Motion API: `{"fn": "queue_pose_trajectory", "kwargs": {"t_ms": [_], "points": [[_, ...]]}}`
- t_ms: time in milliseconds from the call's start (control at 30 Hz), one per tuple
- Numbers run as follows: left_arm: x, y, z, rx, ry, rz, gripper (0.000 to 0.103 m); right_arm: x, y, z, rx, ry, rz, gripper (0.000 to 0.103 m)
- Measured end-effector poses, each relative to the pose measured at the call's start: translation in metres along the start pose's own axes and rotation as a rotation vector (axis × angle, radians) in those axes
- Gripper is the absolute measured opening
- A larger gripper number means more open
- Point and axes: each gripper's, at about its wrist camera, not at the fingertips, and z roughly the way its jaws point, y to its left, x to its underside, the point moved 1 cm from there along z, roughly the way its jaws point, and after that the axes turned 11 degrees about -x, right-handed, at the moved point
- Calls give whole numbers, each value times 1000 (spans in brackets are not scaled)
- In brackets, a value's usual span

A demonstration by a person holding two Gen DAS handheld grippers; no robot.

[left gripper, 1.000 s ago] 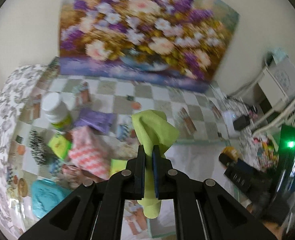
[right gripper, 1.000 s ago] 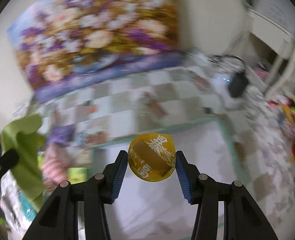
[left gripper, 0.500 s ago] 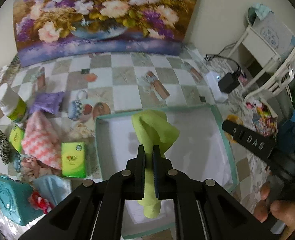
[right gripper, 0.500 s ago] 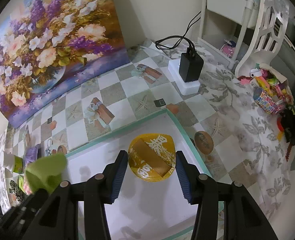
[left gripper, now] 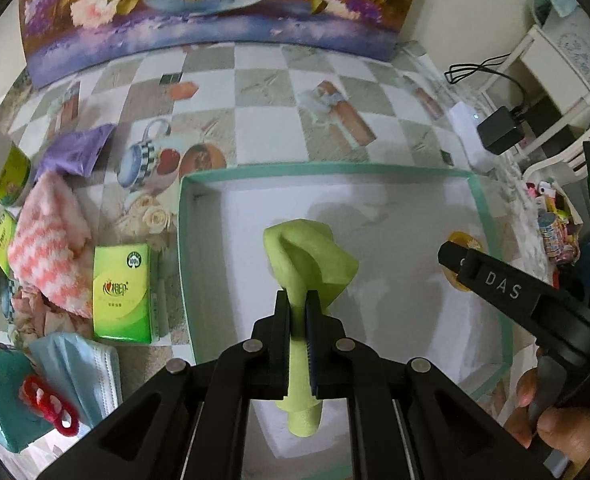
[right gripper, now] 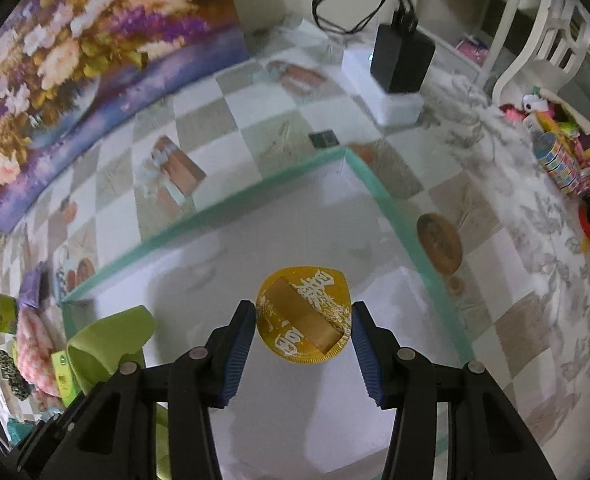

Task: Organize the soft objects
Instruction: 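Carry the cloth and packet over the white tray with both tools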

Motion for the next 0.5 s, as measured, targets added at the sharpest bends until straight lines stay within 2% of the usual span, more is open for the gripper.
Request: {"fn": "queue_pose_trajectory", "kwargs": {"t_ms": [200,367,433,500], "points": [[2,2,9,-5,28,-12,7,6,2,22,13,65,-9,52],[-1,3,6,15,46,-33,8,6,5,18,20,61,-20,52],[-2,4,0,21,37,-38,12,5,6,13,17,53,-21,53],[-4,4,-9,27,22,-38,28,2,8,6,13,41,-26,55]]}}
